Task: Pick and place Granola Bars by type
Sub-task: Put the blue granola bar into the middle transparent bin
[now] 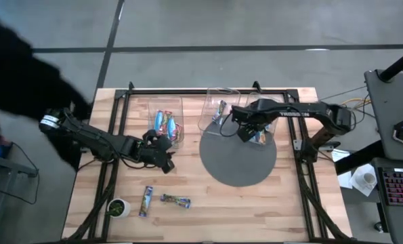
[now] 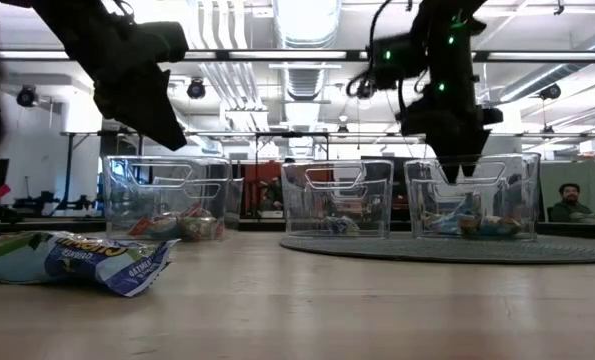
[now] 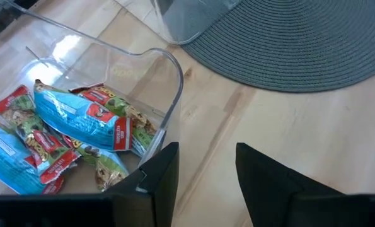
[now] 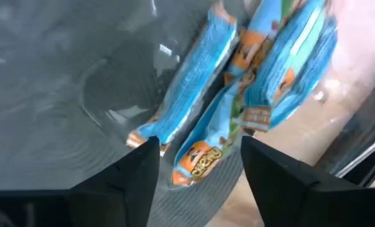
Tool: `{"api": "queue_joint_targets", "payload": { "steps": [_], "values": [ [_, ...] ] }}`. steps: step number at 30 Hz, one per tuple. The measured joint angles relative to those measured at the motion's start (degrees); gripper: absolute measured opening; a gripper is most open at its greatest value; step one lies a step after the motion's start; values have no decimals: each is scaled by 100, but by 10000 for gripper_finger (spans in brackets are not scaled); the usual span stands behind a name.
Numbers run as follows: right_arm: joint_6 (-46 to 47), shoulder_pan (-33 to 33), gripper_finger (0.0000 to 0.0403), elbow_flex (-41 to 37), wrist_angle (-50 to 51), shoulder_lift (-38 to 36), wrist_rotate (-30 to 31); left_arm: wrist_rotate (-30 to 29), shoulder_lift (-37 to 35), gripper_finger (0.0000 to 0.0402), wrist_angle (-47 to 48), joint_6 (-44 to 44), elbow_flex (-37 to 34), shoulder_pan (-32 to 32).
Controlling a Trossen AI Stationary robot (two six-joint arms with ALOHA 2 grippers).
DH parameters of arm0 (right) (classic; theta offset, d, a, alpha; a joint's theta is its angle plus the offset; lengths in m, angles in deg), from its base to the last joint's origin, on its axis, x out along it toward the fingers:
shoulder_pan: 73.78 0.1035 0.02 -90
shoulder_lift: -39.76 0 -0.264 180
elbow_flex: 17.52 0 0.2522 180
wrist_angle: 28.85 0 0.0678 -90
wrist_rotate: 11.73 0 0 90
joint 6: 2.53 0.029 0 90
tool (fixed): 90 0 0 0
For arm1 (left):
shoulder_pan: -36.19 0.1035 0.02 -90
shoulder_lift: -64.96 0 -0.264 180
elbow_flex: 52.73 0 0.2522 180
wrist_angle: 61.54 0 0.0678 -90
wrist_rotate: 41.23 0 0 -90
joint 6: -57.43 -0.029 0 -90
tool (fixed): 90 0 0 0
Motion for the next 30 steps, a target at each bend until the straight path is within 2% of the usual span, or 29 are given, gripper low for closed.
{"api": "queue_joint_targets", "payload": {
  "steps": [3,5,6,7,10,12,15,20,27,30],
  "values": [
    [16,219,222,58,-38,-270,722,187,0,140,0,149,0,32],
    [342,384,225,71,-48,-521,1360,419,0,140,0,215,0,70],
    [499,420,226,69,-68,-643,1452,515,0,140,-1,243,0,86],
    [559,394,226,61,-119,-751,1290,577,0,140,-3,264,0,105],
    [511,157,226,43,-252,-974,169,626,0,140,-6,365,0,145],
    [491,131,226,42,-356,-1151,200,626,0,140,-27,425,0,182],
    [946,241,226,42,-448,-1427,651,756,0,140,-33,580,0,267],
    [733,278,226,42,-1164,-1749,-206,1272,0,140,-21,796,0,357],
    [790,646,224,49,-1963,-1768,-479,1545,0,140,166,1250,-2,356],
    [646,861,224,47,-2296,-1645,-952,1938,0,140,256,1507,-2,355]
  ]
}}
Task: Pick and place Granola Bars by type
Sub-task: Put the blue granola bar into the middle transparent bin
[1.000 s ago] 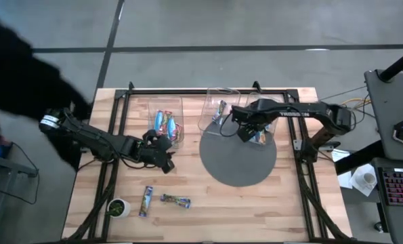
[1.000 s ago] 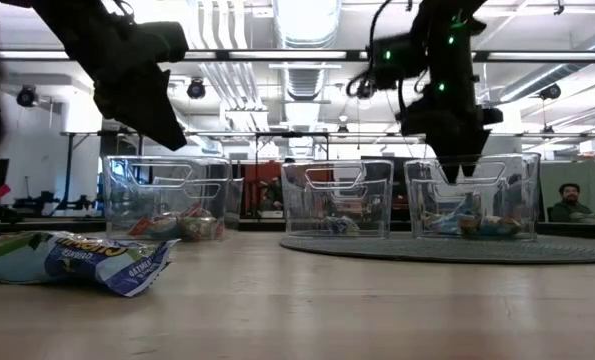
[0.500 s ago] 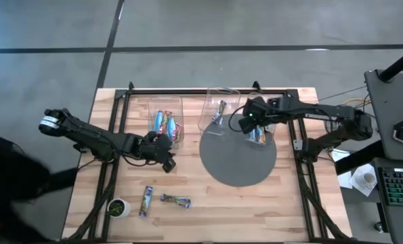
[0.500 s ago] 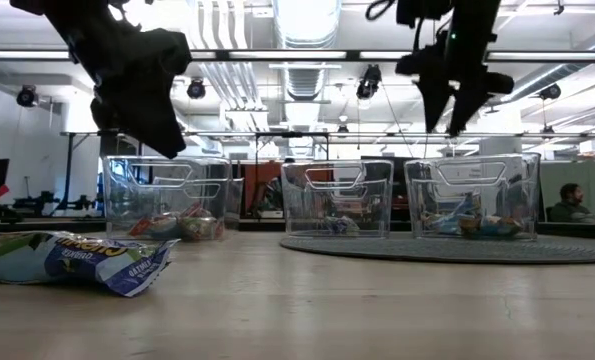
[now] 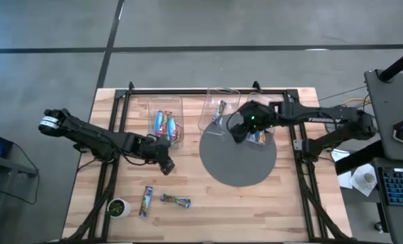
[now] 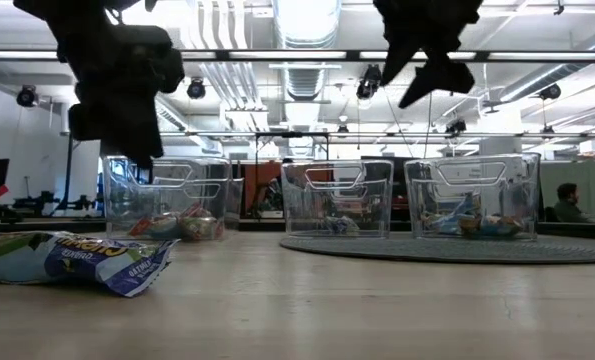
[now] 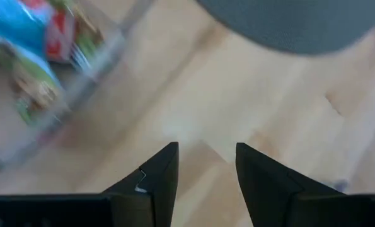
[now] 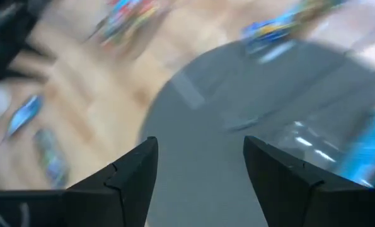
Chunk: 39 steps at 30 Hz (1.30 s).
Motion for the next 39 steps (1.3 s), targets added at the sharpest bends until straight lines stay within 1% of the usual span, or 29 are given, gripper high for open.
{"api": "queue_joint_targets", "payload": {
  "steps": [1,4,6,8,10,15,19,26,29,32,36,39],
  "values": [
    [-74,76,224,-4,-73,39,-151,167,0,140,11,53,0,-1],
    [-234,284,224,-4,-134,169,-306,703,0,140,13,204,0,-10],
    [-278,367,224,-25,-135,278,-647,1019,0,140,13,344,0,-31],
    [-421,452,224,-41,-128,407,-1024,1242,0,140,13,463,0,-89],
    [-598,568,224,-62,-121,517,-1072,1348,0,140,15,572,0,-179],
    [-791,705,224,-164,-124,717,-1159,1356,0,140,159,936,36,-496],
    [-879,711,224,-375,-164,724,-1163,1355,-2,140,424,1371,46,-780],
    [-863,711,224,-614,-176,702,-1148,1321,-2,140,1393,2359,52,-1440],
    [-866,708,224,-649,-208,704,-1145,1269,-2,140,1610,2697,50,-1559],
    [-920,709,224,-646,-246,704,-1126,1242,-2,140,1663,2813,46,-1575],
    [-969,711,224,-570,-464,656,-768,1158,-2,140,1662,2824,46,-1571],
    [-967,709,224,-475,-680,549,-219,1073,-2,140,1666,2816,46,-1571]
  ]
}}
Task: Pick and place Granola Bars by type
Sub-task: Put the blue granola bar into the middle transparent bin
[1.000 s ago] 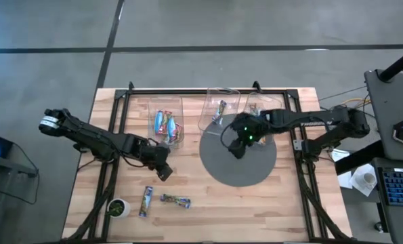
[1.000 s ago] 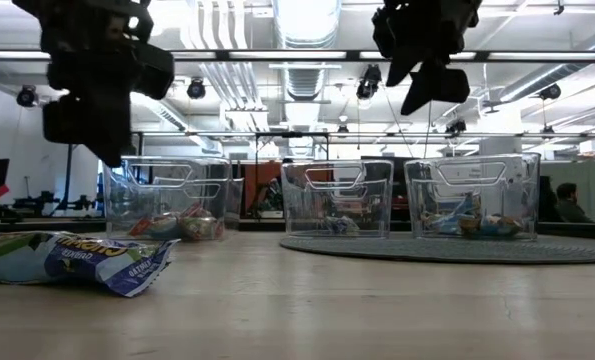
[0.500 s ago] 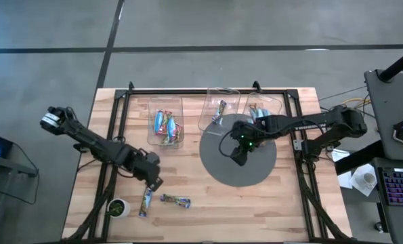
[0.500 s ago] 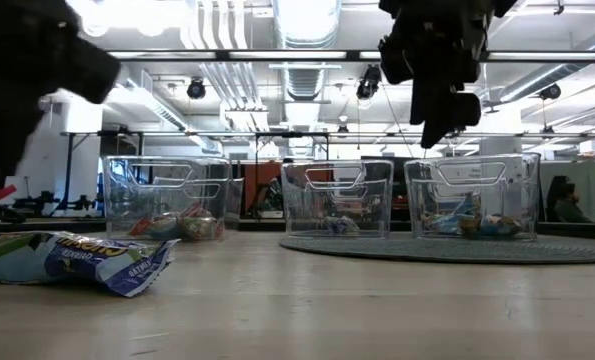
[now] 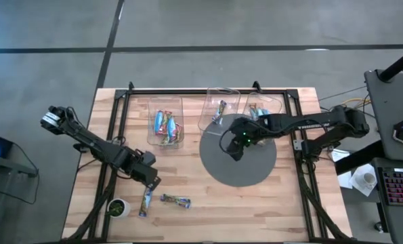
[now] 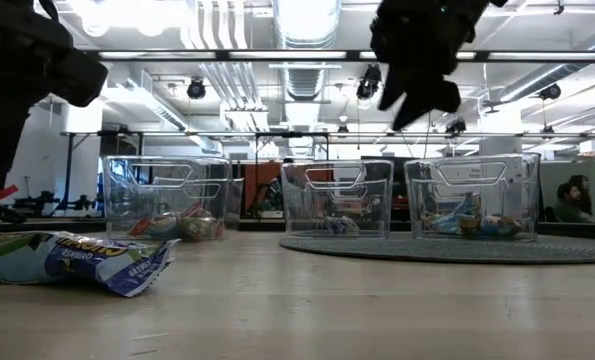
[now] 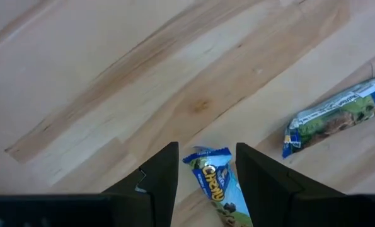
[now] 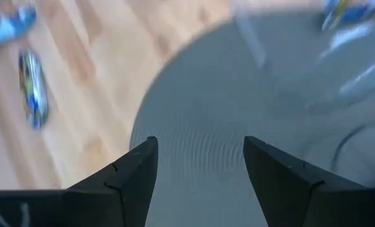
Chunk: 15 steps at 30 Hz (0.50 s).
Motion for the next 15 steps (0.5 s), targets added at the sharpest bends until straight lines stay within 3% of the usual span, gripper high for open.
{"api": "queue_joint_targets", "payload": {
  "steps": [3,15],
  "values": [
    [2,-2,224,80,-187,-89,402,-78,0,140,4,-7,0,2],
    [259,13,224,58,-522,1,386,-250,0,140,13,-186,-24,7]
  ]
}}
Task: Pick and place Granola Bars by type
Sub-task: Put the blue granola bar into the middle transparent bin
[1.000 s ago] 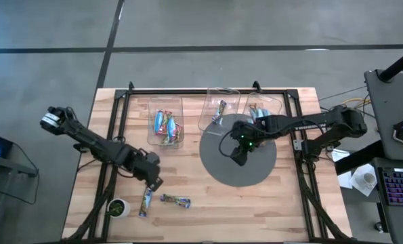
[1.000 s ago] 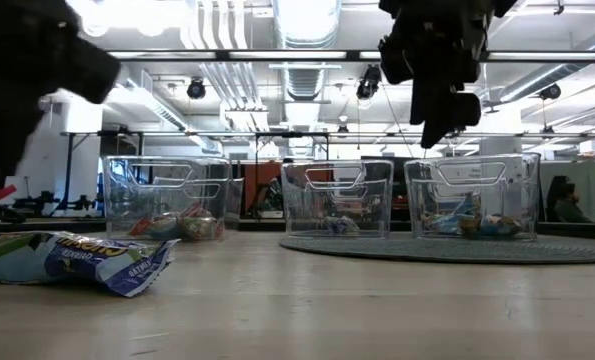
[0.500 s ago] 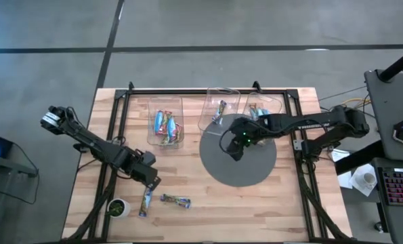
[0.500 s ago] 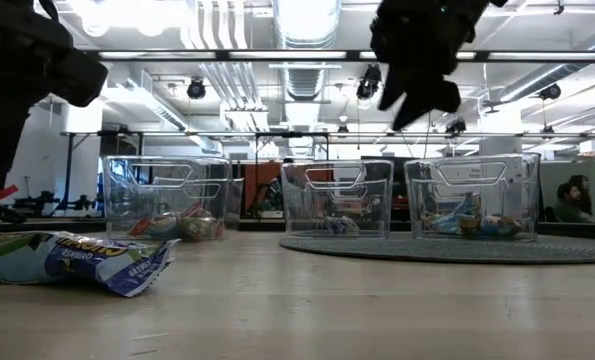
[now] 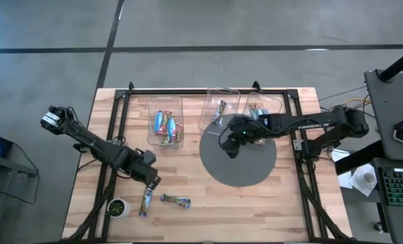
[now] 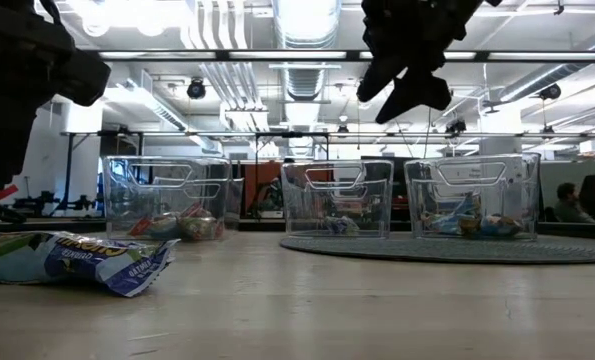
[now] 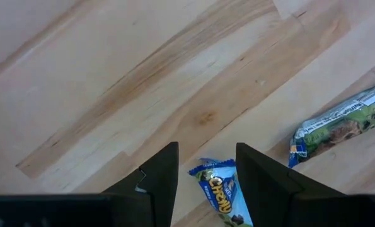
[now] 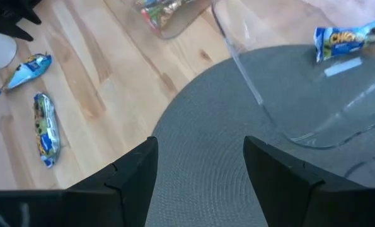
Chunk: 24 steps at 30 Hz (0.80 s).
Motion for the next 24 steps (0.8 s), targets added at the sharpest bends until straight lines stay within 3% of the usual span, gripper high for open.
{"api": "queue_joint_targets", "payload": {
  "steps": [14,24],
  "values": [
    [65,214,224,-68,8,86,-60,323,0,140,7,563,-2,-224],
    [65,214,224,-79,11,86,-59,328,0,140,253,1483,-9,-619]
  ]
}}
